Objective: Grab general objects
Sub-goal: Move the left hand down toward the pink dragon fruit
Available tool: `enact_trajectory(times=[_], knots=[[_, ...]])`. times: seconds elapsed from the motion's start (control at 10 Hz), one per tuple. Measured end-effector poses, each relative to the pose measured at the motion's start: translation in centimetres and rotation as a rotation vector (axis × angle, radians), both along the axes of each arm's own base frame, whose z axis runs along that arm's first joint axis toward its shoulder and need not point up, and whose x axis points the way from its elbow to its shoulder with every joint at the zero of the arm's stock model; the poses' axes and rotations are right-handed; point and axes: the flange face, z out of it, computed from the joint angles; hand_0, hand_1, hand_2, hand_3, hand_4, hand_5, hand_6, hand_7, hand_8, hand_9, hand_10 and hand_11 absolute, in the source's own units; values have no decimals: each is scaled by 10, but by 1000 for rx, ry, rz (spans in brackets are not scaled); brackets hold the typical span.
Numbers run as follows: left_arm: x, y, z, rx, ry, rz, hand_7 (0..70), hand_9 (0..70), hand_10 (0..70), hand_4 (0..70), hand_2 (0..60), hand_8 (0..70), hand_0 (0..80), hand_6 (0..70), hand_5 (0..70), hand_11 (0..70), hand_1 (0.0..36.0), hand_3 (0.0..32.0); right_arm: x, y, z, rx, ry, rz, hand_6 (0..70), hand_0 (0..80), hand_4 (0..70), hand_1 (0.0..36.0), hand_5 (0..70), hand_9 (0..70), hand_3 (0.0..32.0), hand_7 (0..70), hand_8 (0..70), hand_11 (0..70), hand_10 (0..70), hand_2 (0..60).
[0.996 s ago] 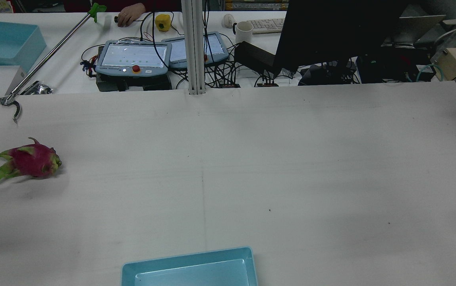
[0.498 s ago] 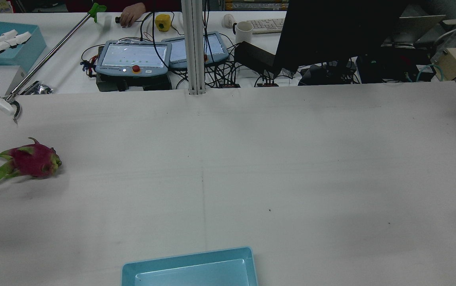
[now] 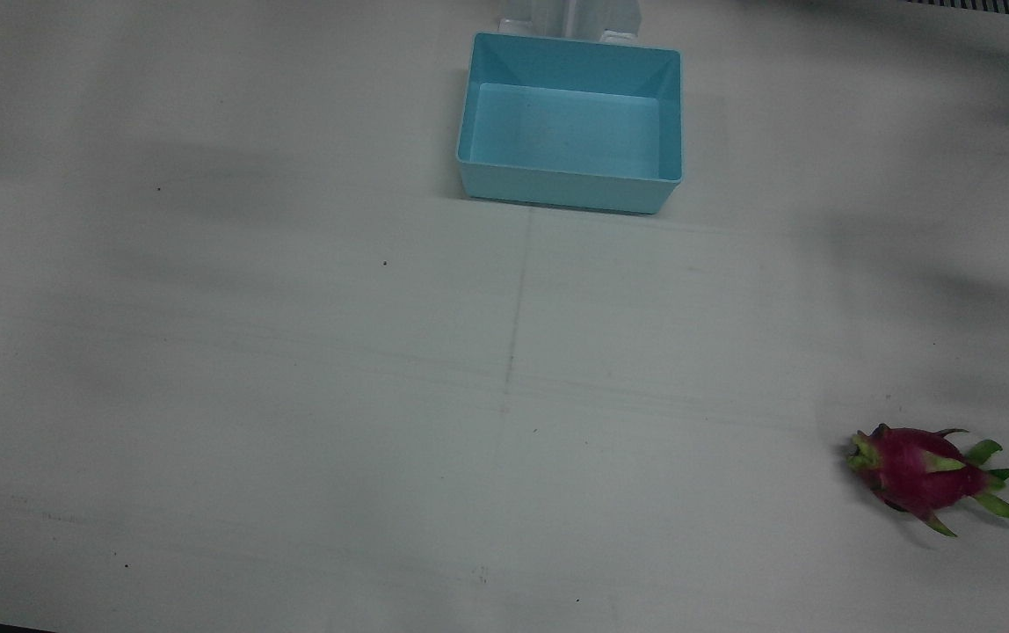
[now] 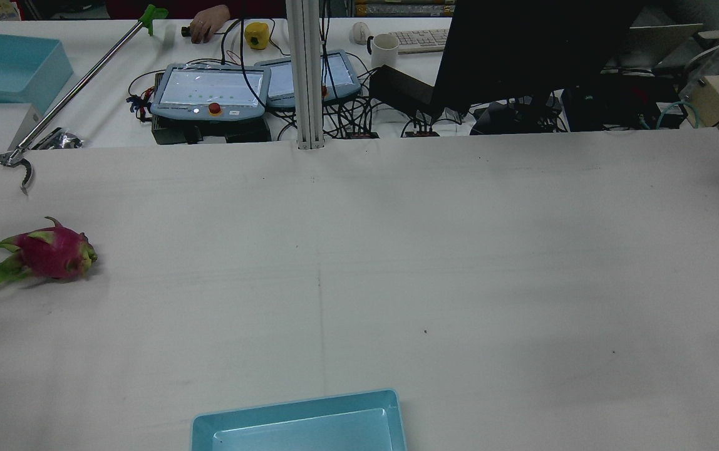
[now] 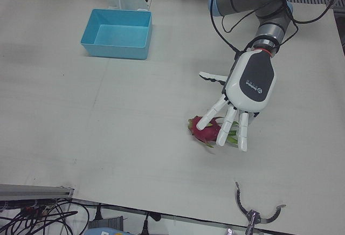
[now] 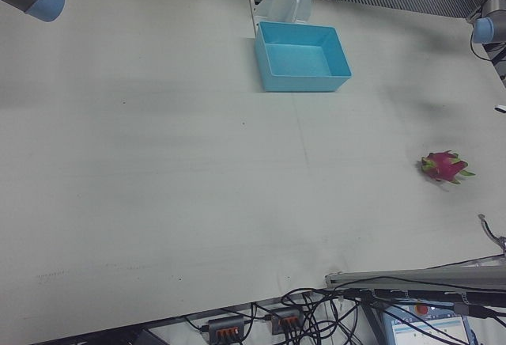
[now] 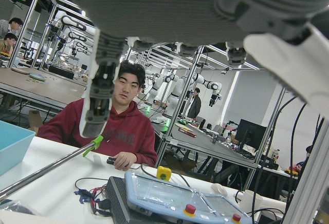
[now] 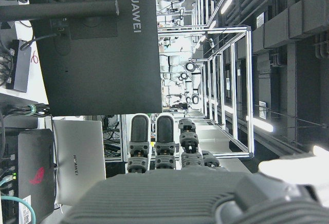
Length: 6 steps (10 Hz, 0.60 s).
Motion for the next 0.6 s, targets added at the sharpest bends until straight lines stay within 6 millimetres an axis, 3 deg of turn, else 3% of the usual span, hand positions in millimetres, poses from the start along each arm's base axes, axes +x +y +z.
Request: enact_trajectory(times=[0.2,0.3,0.6], knots=[[25,7,16,-12,-6,43,18,0,0,0,25,0,477,0,75,0,162,320,0,0,0,-1,0,0,0,0,0,0,0,0,0,0,0,0,0,0],[40,10,19,-14,-7,72,46,0,0,0,25,0,483,0,68,0,169,320,0,0,0,-1,0,-1,0,0,0,0,0,0,0,0,0,0,0,0],[92,15,11,-6,29,154,64,0,0,0,28,0,493,0,95,0,181,320,-1,-1,-2,4,0,-2,0,0,0,0,0,0,0,0,0,0,0,0]])
